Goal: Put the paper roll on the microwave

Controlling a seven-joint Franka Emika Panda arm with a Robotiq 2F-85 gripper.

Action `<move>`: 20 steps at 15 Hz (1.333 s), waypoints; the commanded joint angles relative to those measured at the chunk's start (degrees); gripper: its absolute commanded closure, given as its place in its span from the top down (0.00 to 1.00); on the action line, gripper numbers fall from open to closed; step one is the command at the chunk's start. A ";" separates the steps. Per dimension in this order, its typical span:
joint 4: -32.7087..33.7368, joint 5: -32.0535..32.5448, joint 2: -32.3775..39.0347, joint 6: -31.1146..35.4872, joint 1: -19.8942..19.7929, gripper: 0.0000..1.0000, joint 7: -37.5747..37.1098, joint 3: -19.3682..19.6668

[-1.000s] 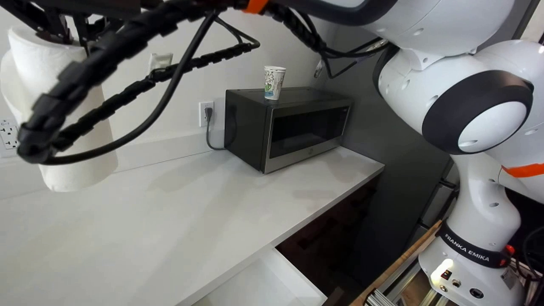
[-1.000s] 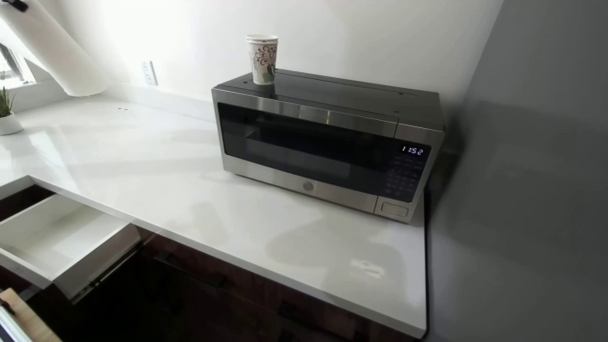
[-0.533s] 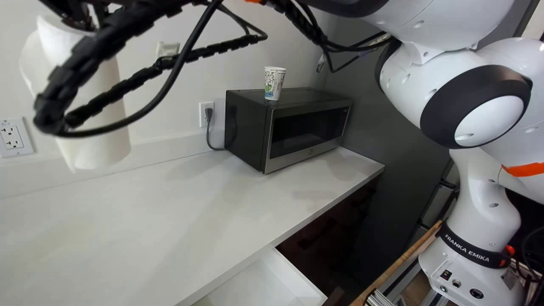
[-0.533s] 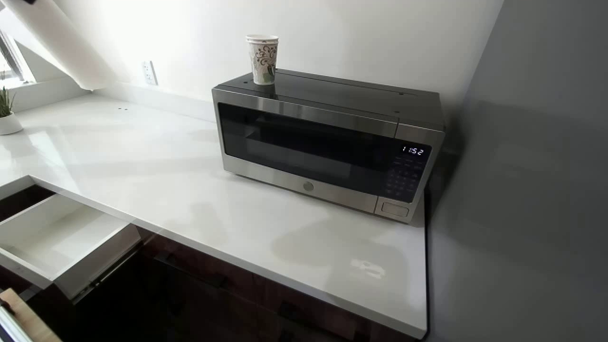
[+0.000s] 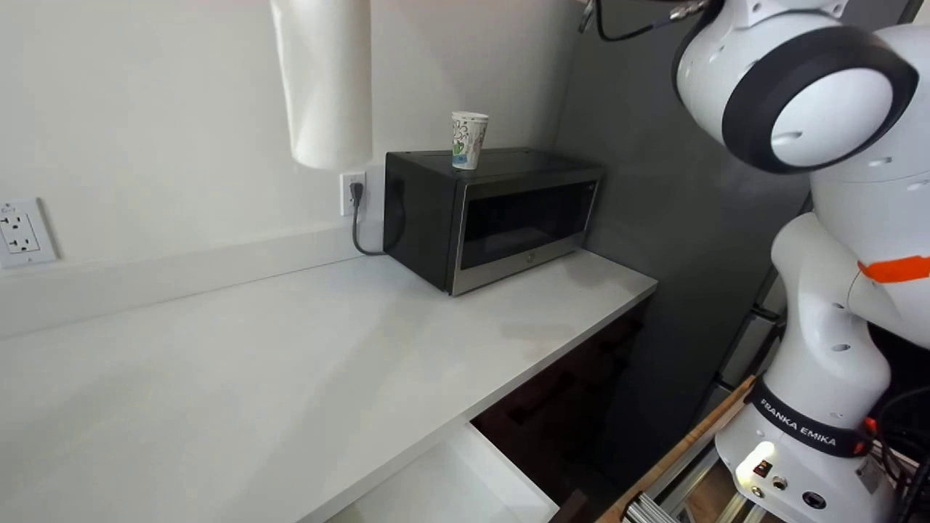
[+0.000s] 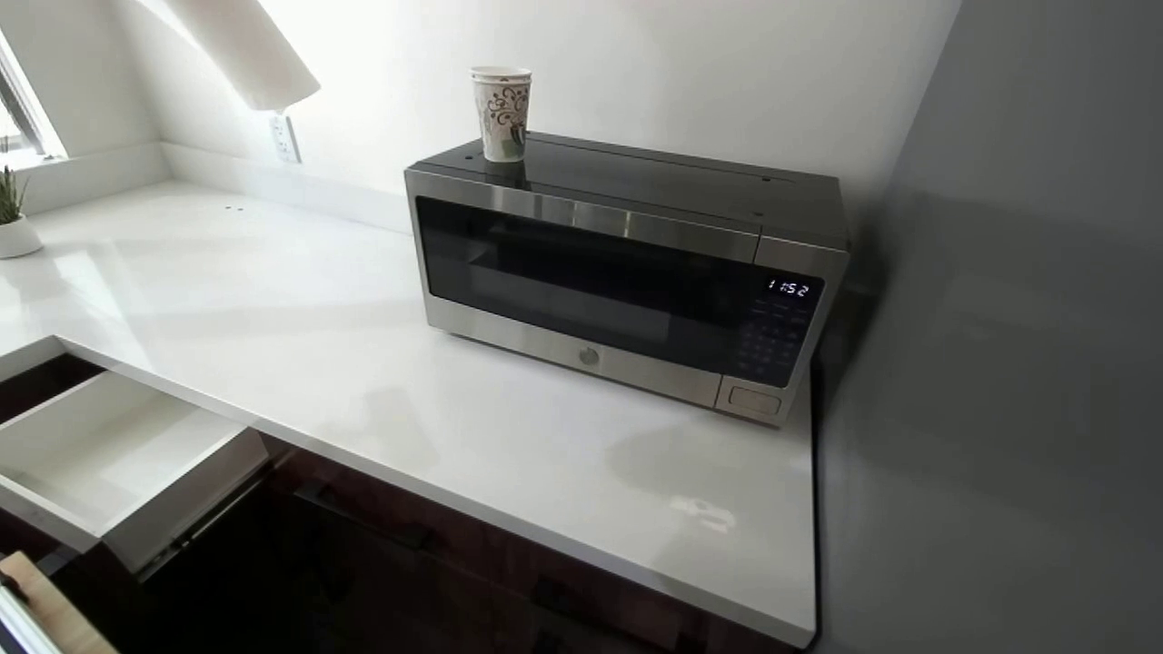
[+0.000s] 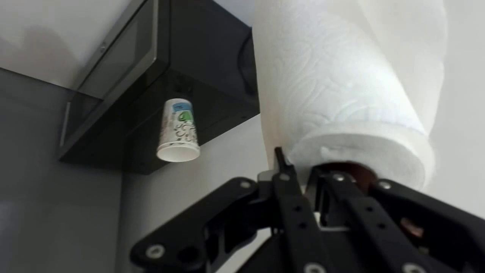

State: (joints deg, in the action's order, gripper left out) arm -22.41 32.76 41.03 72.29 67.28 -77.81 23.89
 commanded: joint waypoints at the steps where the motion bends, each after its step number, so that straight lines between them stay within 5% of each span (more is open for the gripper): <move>1: 0.08 2.48 -4.82 -8.99 -0.65 0.03 -5.46 -0.73; 3: 0.16 3.43 -4.17 -7.69 -1.50 0.13 -3.74 -2.41; 7: 0.04 3.82 -6.43 -9.86 -1.89 0.13 -5.55 -2.72; 8: -0.06 3.60 -6.91 -10.12 -2.44 0.03 -7.17 -2.52; 18: 0.62 12.45 -19.15 -26.96 -17.66 0.03 -9.97 -2.08; 20: -7.32 9.18 -24.95 -25.01 -17.84 0.03 -12.53 4.79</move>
State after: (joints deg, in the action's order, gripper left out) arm -21.75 43.37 22.83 47.25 50.13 -86.34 24.25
